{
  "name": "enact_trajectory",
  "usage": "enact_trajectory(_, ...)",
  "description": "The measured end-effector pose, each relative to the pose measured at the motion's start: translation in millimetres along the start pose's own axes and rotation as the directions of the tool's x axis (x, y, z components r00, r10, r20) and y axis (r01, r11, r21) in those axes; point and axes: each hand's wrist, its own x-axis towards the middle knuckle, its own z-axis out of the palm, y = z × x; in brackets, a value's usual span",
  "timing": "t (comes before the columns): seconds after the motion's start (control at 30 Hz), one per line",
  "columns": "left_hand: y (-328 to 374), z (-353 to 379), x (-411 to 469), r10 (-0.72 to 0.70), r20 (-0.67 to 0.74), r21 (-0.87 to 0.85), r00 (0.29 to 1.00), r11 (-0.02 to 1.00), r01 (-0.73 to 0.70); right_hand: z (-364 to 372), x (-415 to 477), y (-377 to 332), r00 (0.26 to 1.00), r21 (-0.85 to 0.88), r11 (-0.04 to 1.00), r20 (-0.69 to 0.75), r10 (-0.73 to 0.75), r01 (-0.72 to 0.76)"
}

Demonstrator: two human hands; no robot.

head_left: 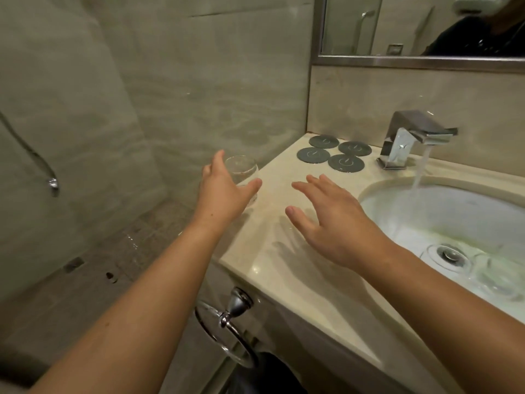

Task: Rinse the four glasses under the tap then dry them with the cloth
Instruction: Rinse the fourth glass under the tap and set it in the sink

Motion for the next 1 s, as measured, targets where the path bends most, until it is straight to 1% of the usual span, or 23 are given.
enact_trajectory(0.2, -6.1, 8.4, 9.8, -0.013, -0.058, -0.041, 0.998, 0.999, 0.011, 0.4, -2.1, 7.8, 1.0, 0.019, 1.0, -0.018, 0.01, -0.01)
enact_trajectory(0.3, -4.1, 10.1, 8.0, 0.005, -0.08, -0.057, 0.997, 0.998, -0.01, -0.3, -2.4, 11.6, 1.0, 0.047, 0.999, -0.023, 0.016, -0.015)
enact_trajectory(0.4, 5.7, 16.8, 4.5, 0.036, -0.08, -0.111, 0.996, 0.993, -0.045, -2.6, -1.4, 18.9, 0.997, 0.139, 0.989, -0.056, 0.051, -0.042)
enact_trajectory(0.5, 27.3, 29.4, -1.4, 0.023, -0.026, -0.269, 0.999, 0.963, -0.029, -7.2, 0.6, 31.7, 0.984, 0.286, 0.951, -0.1, 0.15, -0.116)
enact_trajectory(0.57, 48.4, 41.2, -6.2, -0.022, 0.068, -0.423, 0.997, 0.905, 0.049, -10.1, 2.1, 43.9, 0.955, 0.448, 0.87, -0.101, 0.279, -0.207)
enact_trajectory(0.63, 69.0, 56.5, -8.7, -0.076, 0.188, -0.551, 0.979, 0.818, 0.169, -12.5, 2.4, 57.5, 0.913, 0.632, 0.724, -0.062, 0.403, -0.277)
enact_trajectory(0.7, 90.1, 72.7, -11.1, -0.121, 0.334, -0.625, 0.935, 0.715, 0.315, -17.7, 1.5, 71.5, 0.878, 0.758, 0.571, 0.006, 0.479, -0.316)
enact_trajectory(0.8, 121.7, 97.4, -20.1, -0.123, 0.508, -0.673, 0.852, 0.561, 0.482, -26.5, -0.8, 97.2, 0.846, 0.857, 0.407, 0.061, 0.53, -0.317)
enact_trajectory(0.87, 141.0, 112.8, -26.8, -0.115, 0.565, -0.692, 0.817, 0.474, 0.545, -32.4, -5.3, 112.5, 0.832, 0.895, 0.328, 0.08, 0.549, -0.303)
enact_trajectory(0.9, 149.3, 120.2, -29.6, -0.127, 0.59, -0.688, 0.797, 0.437, 0.579, -34.6, -7.4, 120.3, 0.824, 0.906, 0.302, 0.084, 0.56, -0.297)
enact_trajectory(1.0, 171.3, 137.4, -40.5, -0.144, 0.702, -0.624, 0.698, 0.348, 0.7, -39.5, -11.3, 143.2, 0.81, 0.939, 0.249, 0.051, 0.584, -0.239)
